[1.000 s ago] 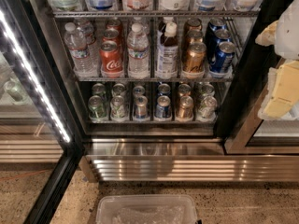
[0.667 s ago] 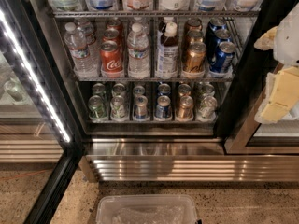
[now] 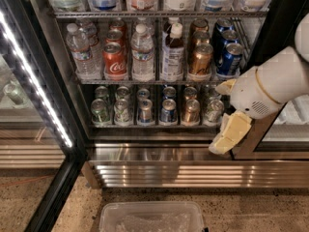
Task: Pick green can from bottom shelf of fridge
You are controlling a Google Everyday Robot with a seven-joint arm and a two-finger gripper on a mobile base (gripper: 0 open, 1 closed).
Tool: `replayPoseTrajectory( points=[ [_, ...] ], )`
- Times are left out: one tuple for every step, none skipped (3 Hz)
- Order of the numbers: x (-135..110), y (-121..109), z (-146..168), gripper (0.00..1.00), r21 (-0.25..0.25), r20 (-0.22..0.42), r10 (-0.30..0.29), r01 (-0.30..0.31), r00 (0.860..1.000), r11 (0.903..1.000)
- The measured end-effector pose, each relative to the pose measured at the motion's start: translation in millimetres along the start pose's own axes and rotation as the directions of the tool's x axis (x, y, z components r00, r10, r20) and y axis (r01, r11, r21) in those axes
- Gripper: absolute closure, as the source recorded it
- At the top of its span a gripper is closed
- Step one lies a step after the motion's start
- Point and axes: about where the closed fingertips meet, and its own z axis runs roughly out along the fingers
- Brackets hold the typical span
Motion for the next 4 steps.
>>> replayPoseTrajectory(
  points=[
    [-37.7, -5.5, 68.8, 0.0, -0.051, 0.127, -0.015, 0.022, 0.992, 0.9984],
    [-37.7, -5.3, 68.8, 0.0, -0.052, 0.126, -0.015, 0.022, 0.992, 0.9984],
    [-37.4, -2.5, 86.4, 0.0, -0.041, 0.184, 0.013, -0.006, 0.983, 0.9991],
    [-49.8, 3.9, 145.9, 0.0, -0.064, 0.345, 0.049, -0.029, 0.937, 0.9976]
  ],
)
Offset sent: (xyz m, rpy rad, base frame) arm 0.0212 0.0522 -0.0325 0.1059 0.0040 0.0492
